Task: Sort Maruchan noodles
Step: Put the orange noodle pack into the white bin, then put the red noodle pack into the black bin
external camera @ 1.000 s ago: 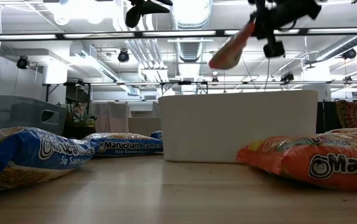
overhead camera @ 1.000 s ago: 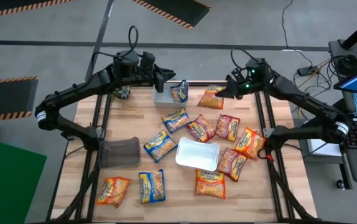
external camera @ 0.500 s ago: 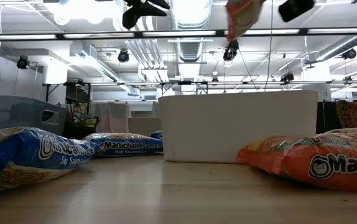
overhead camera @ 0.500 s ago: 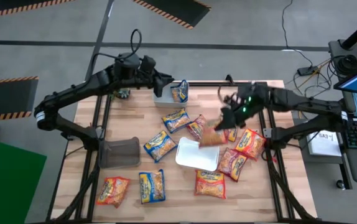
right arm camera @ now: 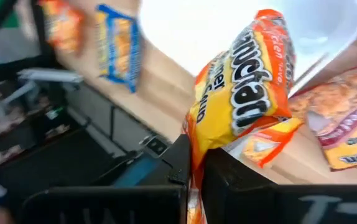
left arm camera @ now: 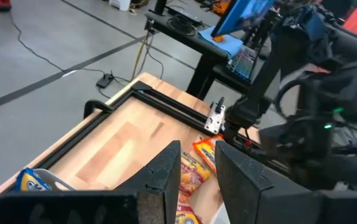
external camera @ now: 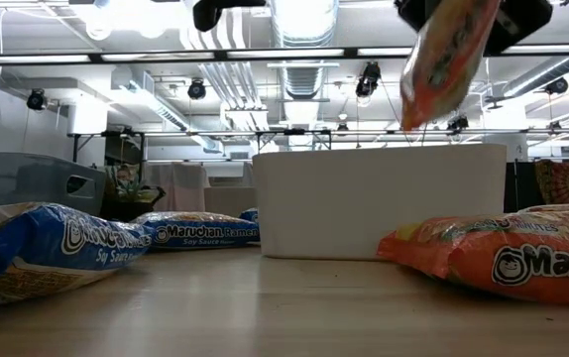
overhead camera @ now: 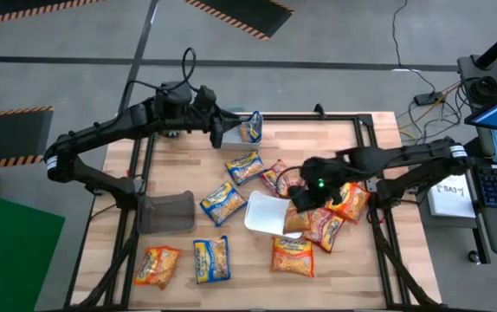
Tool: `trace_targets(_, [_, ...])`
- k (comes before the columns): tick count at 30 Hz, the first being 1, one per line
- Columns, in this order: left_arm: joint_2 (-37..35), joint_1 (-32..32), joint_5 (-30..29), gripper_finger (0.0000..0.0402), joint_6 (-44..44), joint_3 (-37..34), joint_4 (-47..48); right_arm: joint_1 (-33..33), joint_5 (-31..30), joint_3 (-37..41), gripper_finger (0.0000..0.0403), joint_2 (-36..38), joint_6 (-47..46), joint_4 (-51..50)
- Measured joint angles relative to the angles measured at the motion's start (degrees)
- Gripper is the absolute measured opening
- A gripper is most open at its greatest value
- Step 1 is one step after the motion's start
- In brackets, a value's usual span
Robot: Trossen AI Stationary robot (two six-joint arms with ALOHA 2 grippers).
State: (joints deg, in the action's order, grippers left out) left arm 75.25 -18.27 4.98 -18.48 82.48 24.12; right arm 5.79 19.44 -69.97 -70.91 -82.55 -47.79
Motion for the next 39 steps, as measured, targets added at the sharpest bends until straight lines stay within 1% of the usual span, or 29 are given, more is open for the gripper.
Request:
trace_targets(11, [-0.15,3.61,-0.04,0.0082,0.48,0.00,0.54,-0.43,-0.02,0.02,0.0009,-9.26,4.37,-5.54])
trace_targets(17, [-0.16,4.32,-1.27,0.0082,0.64,0.00,0.89,-0.45,-0.21,0.02,0.0009,-13.01,6.33,-5.90])
trace_targets(20, [-0.15,4.49,-1.50,0.0082,0.62,0.00,1.40,-0.45,-0.69,0.02,0.0017,-14.86,7.20,-5.92])
trace_targets(25, [-0.16,4.76,-1.58,0.0082,0.46,0.00,2.94,-0.58,-1.54,0.02,0.0046,-16.98,8.36,-5.93])
trace_targets(30, [-0.25,4.80,-1.60,0.0082,0.44,0.00,3.51,-0.93,-1.51,0.02,0.0091,-17.18,10.07,-6.05])
trace_targets(35, [-0.33,4.82,-1.60,0.0082,0.35,0.00,4.65,-3.44,-1.48,0.02,0.0129,-14.12,11.62,-8.22])
trace_targets(39, [-0.35,4.82,-1.60,0.0082,-0.50,0.00,7.88,-6.40,-1.50,0.02,0.0152,-10.30,13.86,-9.11])
